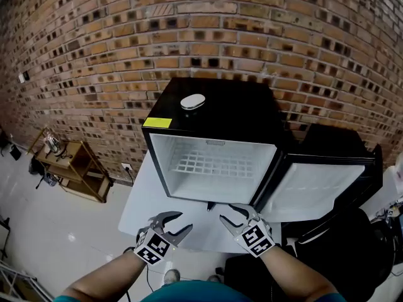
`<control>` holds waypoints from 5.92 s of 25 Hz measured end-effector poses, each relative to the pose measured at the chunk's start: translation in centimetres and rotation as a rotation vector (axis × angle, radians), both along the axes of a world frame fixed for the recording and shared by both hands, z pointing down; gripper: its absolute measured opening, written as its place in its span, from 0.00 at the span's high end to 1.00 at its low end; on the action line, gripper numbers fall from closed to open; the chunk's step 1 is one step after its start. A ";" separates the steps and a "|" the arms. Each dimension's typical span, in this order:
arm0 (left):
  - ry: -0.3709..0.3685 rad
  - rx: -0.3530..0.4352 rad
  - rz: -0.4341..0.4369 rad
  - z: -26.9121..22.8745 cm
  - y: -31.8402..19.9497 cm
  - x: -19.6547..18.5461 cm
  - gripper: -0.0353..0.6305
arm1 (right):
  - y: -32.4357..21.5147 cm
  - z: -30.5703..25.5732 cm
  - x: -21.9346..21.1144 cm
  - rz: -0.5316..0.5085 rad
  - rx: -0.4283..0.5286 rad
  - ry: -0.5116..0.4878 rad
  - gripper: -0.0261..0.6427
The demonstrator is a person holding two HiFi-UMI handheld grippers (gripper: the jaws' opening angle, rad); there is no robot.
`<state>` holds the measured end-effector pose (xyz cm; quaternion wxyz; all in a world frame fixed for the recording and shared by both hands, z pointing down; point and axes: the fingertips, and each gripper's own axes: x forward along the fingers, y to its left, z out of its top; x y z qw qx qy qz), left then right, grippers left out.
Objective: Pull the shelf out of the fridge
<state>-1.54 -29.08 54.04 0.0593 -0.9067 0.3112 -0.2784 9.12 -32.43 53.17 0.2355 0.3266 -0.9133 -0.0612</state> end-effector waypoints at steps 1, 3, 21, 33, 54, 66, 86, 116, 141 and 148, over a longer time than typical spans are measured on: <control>-0.039 0.029 0.003 0.3 -1.3 0.1 0.65 | -1.0 0.2 -0.1 0.005 0.019 0.032 0.70; -0.108 0.095 0.025 0.6 -3.7 0.4 0.64 | -3.2 0.2 -0.3 0.022 0.057 0.093 0.68; -0.376 0.410 0.120 1.5 -17.5 5.4 0.64 | -16.2 2.6 -1.1 0.154 0.243 0.539 0.55; -0.602 0.449 0.051 3.8 -23.6 5.9 0.62 | -20.4 4.8 -0.2 0.195 0.242 0.702 0.54; -0.668 0.519 0.043 4.8 -25.8 5.9 0.75 | -21.8 4.6 0.3 0.240 0.350 0.775 0.67; -0.726 0.559 0.009 4.6 -26.0 5.2 0.78 | -21.7 4.6 0.5 0.264 0.409 0.845 0.76; -0.724 0.564 0.010 4.4 -23.1 5.0 0.79 | -18.7 4.6 0.0 0.239 0.422 0.896 0.82; -0.746 0.552 0.023 4.0 -16.4 4.3 0.81 | -11.9 4.3 -0.6 0.209 0.405 0.909 0.83; -0.806 0.551 0.038 2.2 -10.3 3.8 0.91 | -5.9 2.2 -1.3 0.117 0.367 0.902 0.90; -0.847 0.489 0.012 3.7 -6.1 4.1 0.90 | -2.0 3.8 -1.0 -0.014 0.352 0.890 0.91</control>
